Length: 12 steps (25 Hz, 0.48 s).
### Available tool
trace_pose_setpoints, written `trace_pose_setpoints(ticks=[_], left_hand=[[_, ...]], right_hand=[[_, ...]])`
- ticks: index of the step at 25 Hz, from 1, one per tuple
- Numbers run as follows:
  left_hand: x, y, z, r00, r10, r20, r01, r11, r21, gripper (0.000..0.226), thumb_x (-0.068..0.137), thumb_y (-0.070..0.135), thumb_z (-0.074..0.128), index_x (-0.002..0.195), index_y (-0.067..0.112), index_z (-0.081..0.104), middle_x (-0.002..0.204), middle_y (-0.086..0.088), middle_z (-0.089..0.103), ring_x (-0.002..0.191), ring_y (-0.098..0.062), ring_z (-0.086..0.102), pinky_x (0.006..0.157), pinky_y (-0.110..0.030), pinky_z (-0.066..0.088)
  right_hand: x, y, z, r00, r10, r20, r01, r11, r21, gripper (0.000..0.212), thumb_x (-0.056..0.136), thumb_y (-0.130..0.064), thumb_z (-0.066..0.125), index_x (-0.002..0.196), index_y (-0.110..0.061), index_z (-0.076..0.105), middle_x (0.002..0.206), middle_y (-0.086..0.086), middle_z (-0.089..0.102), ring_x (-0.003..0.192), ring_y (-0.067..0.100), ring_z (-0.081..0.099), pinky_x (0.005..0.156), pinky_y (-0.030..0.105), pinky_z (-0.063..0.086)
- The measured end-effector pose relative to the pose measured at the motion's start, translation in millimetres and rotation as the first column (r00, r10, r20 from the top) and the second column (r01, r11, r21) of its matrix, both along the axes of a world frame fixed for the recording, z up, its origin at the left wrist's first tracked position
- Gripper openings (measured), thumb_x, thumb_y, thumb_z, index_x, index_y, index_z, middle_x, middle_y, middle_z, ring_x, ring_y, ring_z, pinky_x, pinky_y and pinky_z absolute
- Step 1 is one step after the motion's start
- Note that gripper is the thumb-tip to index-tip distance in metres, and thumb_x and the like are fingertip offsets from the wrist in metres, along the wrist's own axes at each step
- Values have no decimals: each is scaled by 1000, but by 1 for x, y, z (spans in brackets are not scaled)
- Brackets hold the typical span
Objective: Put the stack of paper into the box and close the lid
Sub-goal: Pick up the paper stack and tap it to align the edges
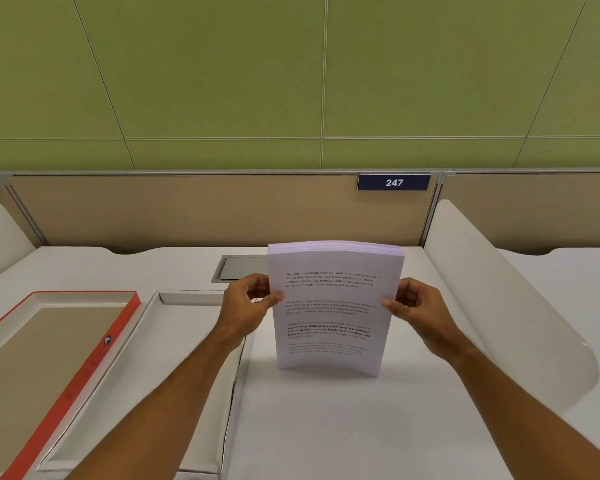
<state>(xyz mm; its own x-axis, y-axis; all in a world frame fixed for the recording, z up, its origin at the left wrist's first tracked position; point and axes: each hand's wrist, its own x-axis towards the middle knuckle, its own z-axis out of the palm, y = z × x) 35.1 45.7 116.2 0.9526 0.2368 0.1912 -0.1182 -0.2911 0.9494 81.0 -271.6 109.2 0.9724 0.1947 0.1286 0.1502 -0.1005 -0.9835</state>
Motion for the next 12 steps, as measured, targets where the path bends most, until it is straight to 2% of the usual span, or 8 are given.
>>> trace_pose_setpoints(ticks=[5,9,12], left_hand=[[-1,-9,17,996,-66,57,67,998,-17,40,75,27,77,111,17,63,101,-2,72,88,-17,68,70,-24,58],[5,-29,35,994,-59,88,81,959,-272,56,69,25,73,122,15,58,101,-1,70,82,-9,67,65,-18,54],[6,-35,35,993,-80,86,105,937,-335,56,68,22,73,121,8,57,102,-9,69,84,-18,66,66,-25,55]], right_hand=[[-2,20,24,997,65,46,-69,993,98,31,82,-18,75,113,-18,68,105,4,76,89,20,73,67,26,59],[-1,43,48,993,-3,118,-19,983,180,33,76,-31,73,97,-10,59,86,3,69,70,8,67,57,20,54],[-1,45,45,991,-28,129,2,980,197,35,76,-34,71,96,-9,56,85,6,65,68,8,65,55,20,53]])
